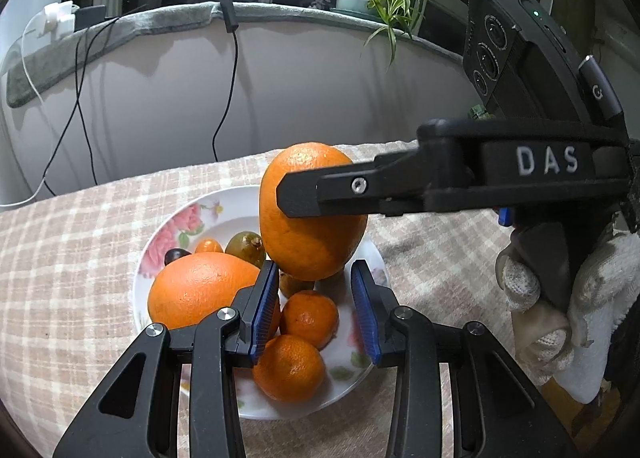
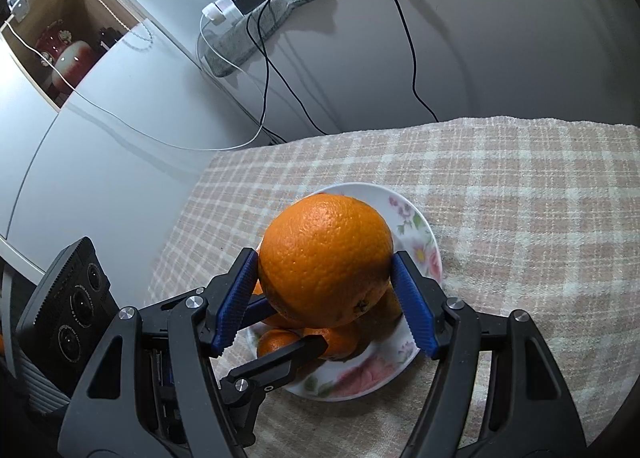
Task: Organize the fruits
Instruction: 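Set the mandarin on top of the plate's fruits and open the right tool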
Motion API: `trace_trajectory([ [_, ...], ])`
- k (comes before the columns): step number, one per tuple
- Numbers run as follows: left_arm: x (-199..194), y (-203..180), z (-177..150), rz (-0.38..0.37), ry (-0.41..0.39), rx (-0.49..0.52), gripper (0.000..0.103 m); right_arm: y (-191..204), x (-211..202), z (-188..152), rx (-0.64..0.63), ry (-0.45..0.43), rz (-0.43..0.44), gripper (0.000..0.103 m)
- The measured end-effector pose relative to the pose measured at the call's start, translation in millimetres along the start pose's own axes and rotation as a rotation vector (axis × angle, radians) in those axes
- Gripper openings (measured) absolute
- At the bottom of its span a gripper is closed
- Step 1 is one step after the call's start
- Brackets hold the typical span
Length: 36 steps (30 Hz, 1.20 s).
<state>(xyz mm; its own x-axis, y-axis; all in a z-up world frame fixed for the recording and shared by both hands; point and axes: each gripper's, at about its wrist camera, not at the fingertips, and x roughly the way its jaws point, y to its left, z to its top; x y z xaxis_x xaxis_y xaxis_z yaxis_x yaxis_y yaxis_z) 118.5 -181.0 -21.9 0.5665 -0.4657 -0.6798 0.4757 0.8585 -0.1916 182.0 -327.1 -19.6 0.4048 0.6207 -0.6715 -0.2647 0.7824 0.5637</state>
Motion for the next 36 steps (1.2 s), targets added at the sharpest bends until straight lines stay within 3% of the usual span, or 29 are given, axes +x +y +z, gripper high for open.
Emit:
trace_trajectory([
  [8,-4.3,-0.3,-0.2,0.016,-0.017,0.007,0.037,1.9,4.2,-0.3,-0.022,-0.007,-0.023,0.072],
  [26,-21.2,-3.6,-5.6,0.030,-0.029,0.027,0.064,0.1,-7.1,-3.6,-0.017,-0.038,-0.023,0.072],
  [28,-23.0,-1.4,-6.5,0.035,-0.030,0.021,0.065,1.6,-9.3,-5.5,-0.016,-0.046,-0.020,0.076],
  [31,-25.4,1.5,-8.6,0.039,-0.027,0.008,0.073,5.5,-13.1,-9.3,-0.027,-0.060,-0.031,0.080],
  [36,-32.3,7.4,-13.2,0.058,-0.031,-0.008,0.074,13.4,-19.7,-16.5,-0.053,-0.075,-0.060,0.080],
])
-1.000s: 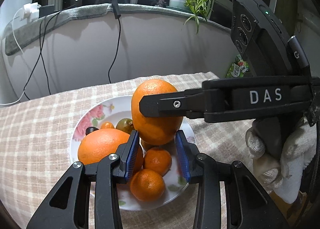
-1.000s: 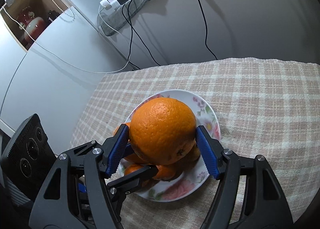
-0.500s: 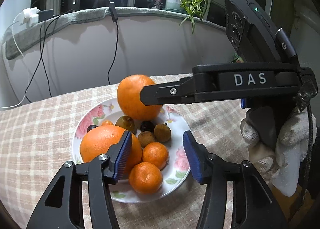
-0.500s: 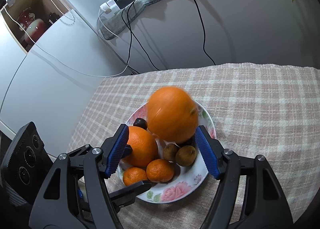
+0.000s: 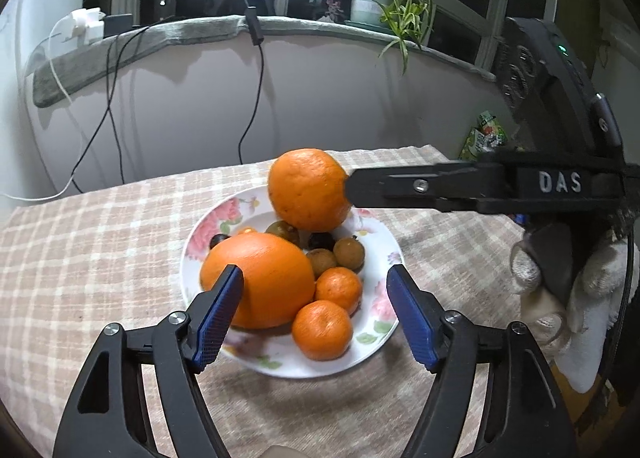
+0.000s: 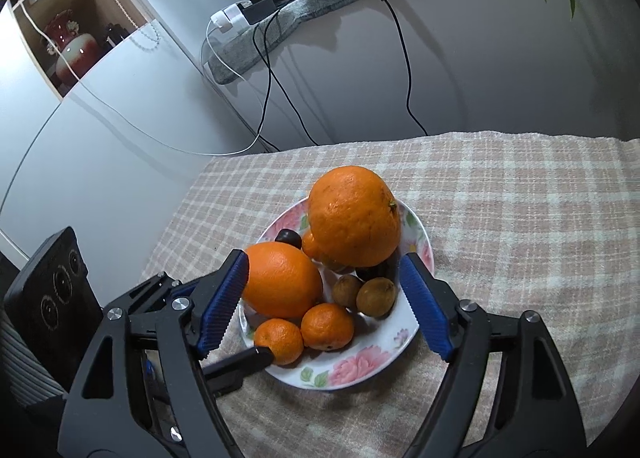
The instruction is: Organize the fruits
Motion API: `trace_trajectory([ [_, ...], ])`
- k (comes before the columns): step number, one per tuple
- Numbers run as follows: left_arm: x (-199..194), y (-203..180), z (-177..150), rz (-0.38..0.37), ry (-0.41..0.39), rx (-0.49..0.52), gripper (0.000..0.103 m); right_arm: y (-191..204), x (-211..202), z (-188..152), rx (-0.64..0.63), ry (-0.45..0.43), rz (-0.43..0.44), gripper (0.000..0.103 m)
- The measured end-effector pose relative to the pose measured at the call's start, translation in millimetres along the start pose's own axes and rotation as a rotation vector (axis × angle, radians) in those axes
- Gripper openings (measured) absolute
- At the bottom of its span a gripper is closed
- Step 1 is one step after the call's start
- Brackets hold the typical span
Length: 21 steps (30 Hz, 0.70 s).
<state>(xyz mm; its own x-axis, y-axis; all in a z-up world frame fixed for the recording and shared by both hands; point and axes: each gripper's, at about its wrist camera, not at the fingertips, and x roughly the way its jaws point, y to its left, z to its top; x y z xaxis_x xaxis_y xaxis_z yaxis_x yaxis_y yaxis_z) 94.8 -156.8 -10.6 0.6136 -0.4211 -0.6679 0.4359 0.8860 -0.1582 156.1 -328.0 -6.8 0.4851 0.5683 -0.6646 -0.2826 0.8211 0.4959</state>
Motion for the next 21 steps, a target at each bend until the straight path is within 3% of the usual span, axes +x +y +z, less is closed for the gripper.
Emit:
trace_trajectory([
  [4,-8.3,6.9,-1.8,0.010,-0.010,-0.016,0.080,6.2,-10.0,-7.2,-0.027,-0.031,-0.048,0.089],
  [10,-18.9,12.4,-4.4,0.031,-0.018,-0.030,0.081,10.7,-26.0,-17.4,-0.044,-0.099,-0.158,0.097],
  [21,-36.8,23.3,-12.3,0.087,-0.033,-0.072,0.082,17.6,-55.3,-44.7,-0.078,-0.219,-0.401,0.097],
])
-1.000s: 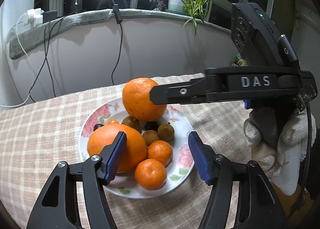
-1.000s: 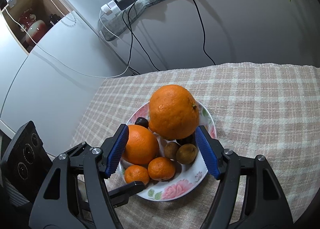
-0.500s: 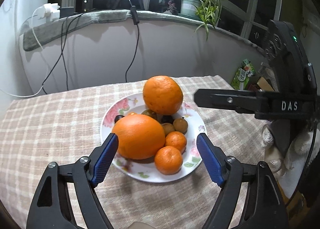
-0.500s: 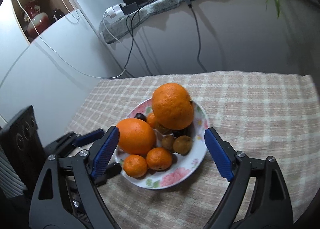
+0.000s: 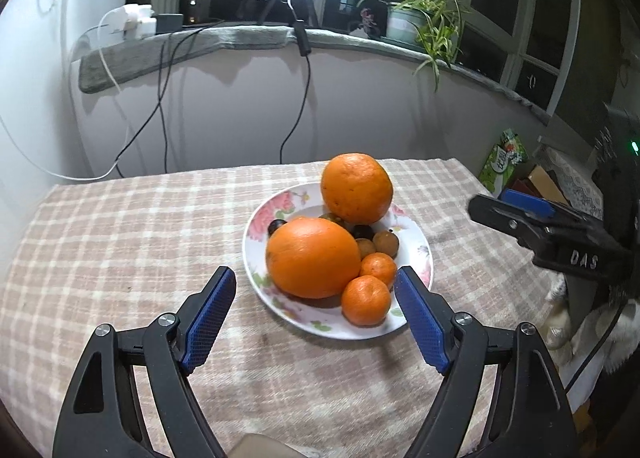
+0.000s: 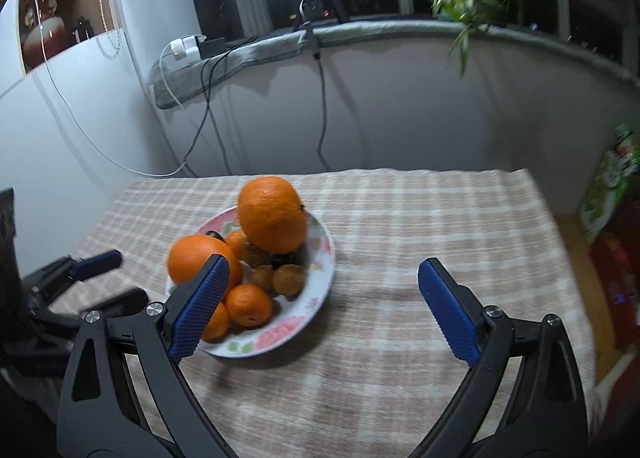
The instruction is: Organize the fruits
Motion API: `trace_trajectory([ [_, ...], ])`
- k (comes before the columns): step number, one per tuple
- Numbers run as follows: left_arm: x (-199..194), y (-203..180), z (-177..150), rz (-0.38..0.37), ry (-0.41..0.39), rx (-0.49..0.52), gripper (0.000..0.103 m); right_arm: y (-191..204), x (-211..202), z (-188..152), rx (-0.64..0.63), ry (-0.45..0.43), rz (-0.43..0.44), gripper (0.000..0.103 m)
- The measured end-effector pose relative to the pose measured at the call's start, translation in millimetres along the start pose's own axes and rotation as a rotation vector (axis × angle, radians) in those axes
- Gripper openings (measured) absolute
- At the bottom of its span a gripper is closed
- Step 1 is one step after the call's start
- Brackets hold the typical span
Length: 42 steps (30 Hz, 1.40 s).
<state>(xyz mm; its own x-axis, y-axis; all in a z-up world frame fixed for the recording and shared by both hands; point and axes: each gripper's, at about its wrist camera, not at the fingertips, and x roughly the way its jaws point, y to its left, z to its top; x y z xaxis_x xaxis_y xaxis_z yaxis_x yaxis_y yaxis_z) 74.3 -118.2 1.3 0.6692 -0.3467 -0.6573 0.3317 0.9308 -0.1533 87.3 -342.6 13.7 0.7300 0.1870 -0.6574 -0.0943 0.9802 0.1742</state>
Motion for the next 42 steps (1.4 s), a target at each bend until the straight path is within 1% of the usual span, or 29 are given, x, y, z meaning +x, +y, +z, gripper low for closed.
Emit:
trace_trajectory([
  [2,-3.5,1.8,-1.5,0.010,-0.004,-0.003,0.082,2.3,-8.8,-4.8,-0.018,-0.031,-0.043,0.098],
  [3,-5.2,2.7,-2.4,0.015,-0.006,-0.004,0.082,3.7,-11.7,-6.8,-0.026,-0.040,-0.057,0.102],
  [4,-7.4,3.7,-3.7,0.018,-0.010,-0.008,0.082,5.6,-14.9,-9.4,-0.034,-0.049,-0.071,0.103],
  [8,-12.9,6.8,-8.8,0.023,-0.015,-0.021,0.082,15.5,-25.7,-22.5,-0.057,-0.087,-0.110,0.103],
  [11,-15.3,7.8,-12.6,0.024,-0.012,-0.026,0.082,19.0,-28.2,-29.2,-0.043,-0.084,-0.092,0.103],
  [14,-16.3,8.3,-14.0,0.023,-0.011,-0.031,0.082,22.0,-29.2,-32.2,-0.041,-0.088,-0.095,0.103],
  [22,-18.6,6.5,-15.4,0.021,-0.018,-0.026,0.082,29.6,-33.2,-30.5,-0.059,-0.094,-0.092,0.103],
  [42,-20.3,3.8,-15.7,0.023,-0.020,-0.020,0.082,29.9,-27.8,-33.5,-0.048,-0.060,-0.070,0.103],
])
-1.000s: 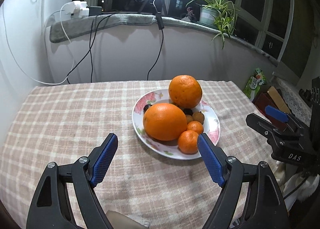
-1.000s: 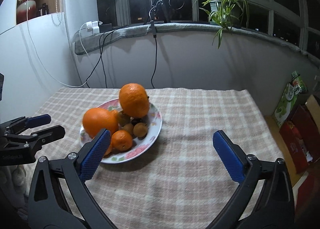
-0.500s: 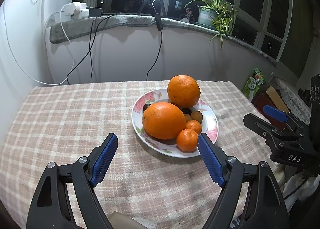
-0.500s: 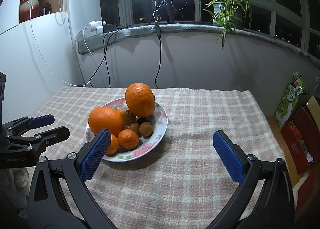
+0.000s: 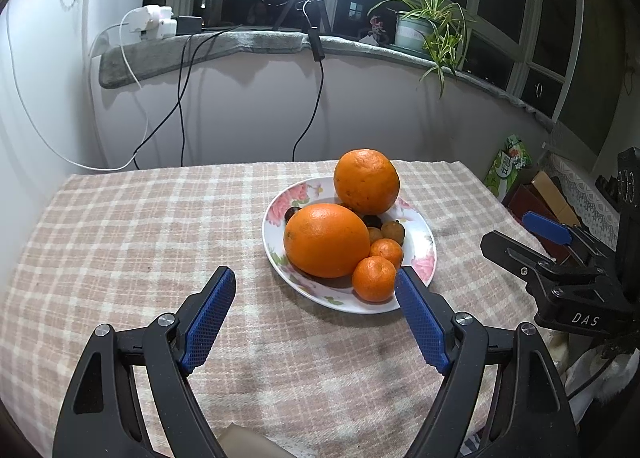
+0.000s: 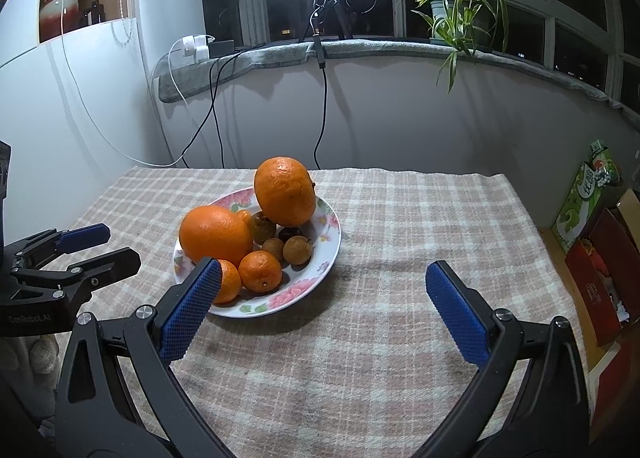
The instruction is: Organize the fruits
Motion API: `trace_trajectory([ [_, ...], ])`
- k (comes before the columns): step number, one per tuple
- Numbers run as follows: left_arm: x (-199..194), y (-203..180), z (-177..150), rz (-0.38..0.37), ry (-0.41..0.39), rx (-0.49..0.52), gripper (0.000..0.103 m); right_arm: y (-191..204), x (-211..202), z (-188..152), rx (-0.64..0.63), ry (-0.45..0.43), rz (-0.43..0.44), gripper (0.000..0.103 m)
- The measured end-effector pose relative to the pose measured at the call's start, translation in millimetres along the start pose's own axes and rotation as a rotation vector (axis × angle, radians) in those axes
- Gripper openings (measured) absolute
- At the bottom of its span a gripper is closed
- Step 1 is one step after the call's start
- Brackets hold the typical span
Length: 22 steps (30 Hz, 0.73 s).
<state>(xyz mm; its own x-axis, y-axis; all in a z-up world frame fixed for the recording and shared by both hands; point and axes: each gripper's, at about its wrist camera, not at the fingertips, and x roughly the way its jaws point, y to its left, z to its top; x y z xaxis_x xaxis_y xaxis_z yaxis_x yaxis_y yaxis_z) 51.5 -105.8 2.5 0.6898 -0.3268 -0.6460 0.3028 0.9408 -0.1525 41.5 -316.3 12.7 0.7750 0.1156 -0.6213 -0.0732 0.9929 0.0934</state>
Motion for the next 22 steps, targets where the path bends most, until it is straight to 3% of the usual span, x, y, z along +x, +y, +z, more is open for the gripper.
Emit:
trace_trajectory([
  [22,-1.2,-0.8,-0.4,-0.007,-0.025,0.024,0.082,-15.0,10.9,-2.8,0.049,0.035,-0.014,0.103],
])
